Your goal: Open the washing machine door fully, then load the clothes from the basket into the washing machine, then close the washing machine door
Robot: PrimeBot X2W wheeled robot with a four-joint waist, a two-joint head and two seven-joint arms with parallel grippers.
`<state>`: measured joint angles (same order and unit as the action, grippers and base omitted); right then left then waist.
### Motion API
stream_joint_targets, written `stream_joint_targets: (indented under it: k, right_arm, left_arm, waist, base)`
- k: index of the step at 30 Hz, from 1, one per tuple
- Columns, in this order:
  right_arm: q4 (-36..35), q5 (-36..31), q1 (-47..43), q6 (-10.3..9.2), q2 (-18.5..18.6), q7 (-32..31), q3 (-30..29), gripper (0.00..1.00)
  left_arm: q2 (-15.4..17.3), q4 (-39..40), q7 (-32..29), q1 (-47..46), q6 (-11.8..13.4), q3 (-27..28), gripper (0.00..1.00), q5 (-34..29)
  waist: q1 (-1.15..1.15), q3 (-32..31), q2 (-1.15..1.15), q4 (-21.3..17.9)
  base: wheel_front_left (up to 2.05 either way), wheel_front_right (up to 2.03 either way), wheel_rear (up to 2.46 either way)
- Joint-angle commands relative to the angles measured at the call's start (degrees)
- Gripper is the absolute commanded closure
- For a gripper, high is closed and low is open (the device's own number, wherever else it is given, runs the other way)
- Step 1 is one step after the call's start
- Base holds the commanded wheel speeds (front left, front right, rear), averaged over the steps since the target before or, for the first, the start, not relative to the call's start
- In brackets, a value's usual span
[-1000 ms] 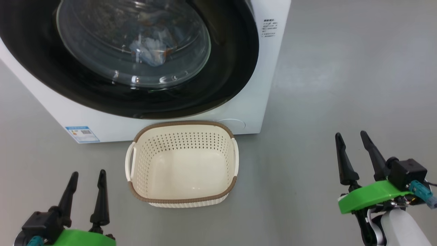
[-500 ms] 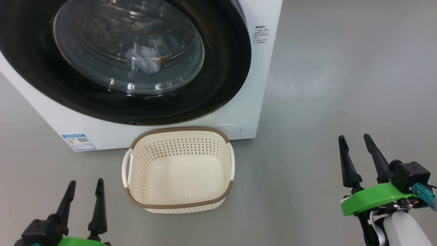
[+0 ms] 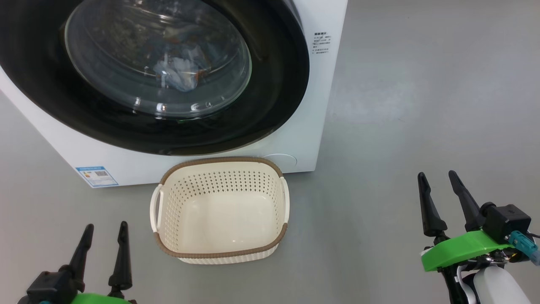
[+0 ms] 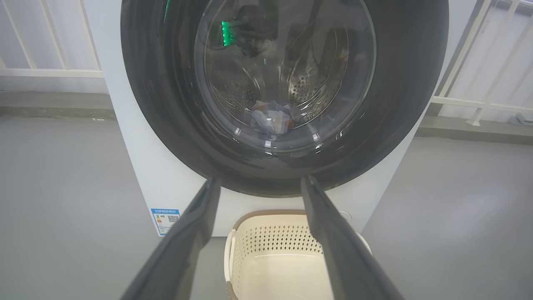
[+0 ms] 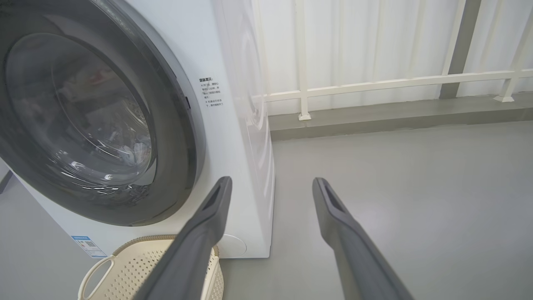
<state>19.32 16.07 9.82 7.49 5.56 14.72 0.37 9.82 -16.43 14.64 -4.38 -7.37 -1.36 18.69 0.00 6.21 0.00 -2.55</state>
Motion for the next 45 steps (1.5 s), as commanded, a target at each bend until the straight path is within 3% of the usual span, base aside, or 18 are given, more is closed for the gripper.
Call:
stream_joint_targets:
  k: [1, 7, 13, 18, 45]
  right_arm:
    - [-0.01, 0.0, 0.0, 0.0, 0.0, 0.0, -0.01, 1.0]
    - [3.32, 0.45, -1.08, 0.0, -1.06, -0.16, -0.04, 1.0]
    - [2.83, 4.09, -1.28, 0.0, -1.14, -1.19, -0.38, 1.0]
    - [2.55, 7.13, -1.33, 0.0, -1.21, -2.02, -0.65, 1.0]
    - [0.73, 24.16, -1.77, 0.0, -1.57, -6.78, -2.22, 1.0]
  left_arm:
    - [0.02, -0.05, 0.0, 0.0, 0.0, 0.01, 1.0, 0.0]
    - [-1.83, -3.17, -0.17, 0.07, 0.01, -0.48, 1.0, 0.41]
    - [-2.08, -2.79, -1.19, 0.07, 0.03, -0.07, 1.0, 3.93]
    - [-2.28, -2.59, -2.02, -0.05, 0.08, 0.25, 1.0, 6.87]
    - [-3.43, -1.51, -6.76, -0.63, 0.04, 2.16, 1.0, 23.31]
  waist:
    - [0.0, 0.1, 0.0, 0.02]
    - [0.0, 0.11, 0.0, 0.03]
    - [0.09, -0.32, 0.0, 0.15]
    - [0.0, -0.48, 0.0, 0.25]
    - [0.0, -1.88, 0.0, 0.82]
  base:
    - [0.0, 0.0, 0.0]
    - [0.0, 0.0, 0.0]
    - [0.0, 0.0, 0.0]
    - [0.0, 0.0, 0.0]
    - [0.0, 0.0, 0.0]
